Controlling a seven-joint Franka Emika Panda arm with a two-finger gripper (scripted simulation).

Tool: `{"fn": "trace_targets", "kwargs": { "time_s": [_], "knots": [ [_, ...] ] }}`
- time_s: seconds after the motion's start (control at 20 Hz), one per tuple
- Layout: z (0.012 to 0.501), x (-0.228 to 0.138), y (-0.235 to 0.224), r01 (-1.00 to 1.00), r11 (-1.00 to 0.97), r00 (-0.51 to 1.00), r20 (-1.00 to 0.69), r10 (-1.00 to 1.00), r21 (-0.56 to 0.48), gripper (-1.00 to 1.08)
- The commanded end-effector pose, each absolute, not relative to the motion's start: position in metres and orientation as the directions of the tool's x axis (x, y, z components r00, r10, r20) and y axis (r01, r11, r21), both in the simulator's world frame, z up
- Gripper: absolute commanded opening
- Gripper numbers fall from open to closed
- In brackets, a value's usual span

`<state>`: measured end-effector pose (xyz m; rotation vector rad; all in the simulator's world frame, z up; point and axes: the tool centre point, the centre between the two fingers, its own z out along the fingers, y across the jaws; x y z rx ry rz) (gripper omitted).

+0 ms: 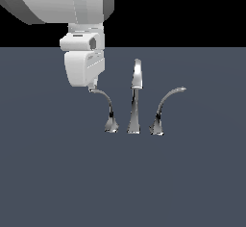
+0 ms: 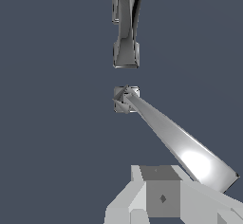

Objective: Turn on the faucet by rotating a designated handle.

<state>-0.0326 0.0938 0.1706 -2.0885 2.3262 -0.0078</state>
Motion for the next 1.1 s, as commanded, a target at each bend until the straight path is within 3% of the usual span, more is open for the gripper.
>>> {"fn": "trace_targets", "kwargs": {
  "time_s": [0.0,0.4,1.05],
  "knots": [
    [0.171,-0.046,0.091,-0.994,0.106,-0.106,-0.001,-0.994,-0.003,-1.00],
    [0.171,-0.061,0.095,-0.996,0.094,-0.094,-0.004,-0.996,-0.003,-1.00],
    [0.171,-0.086,0.051,-0.995,0.101,-0.101,0.000,-0.995,0.000,-1.00]
  ]
}}
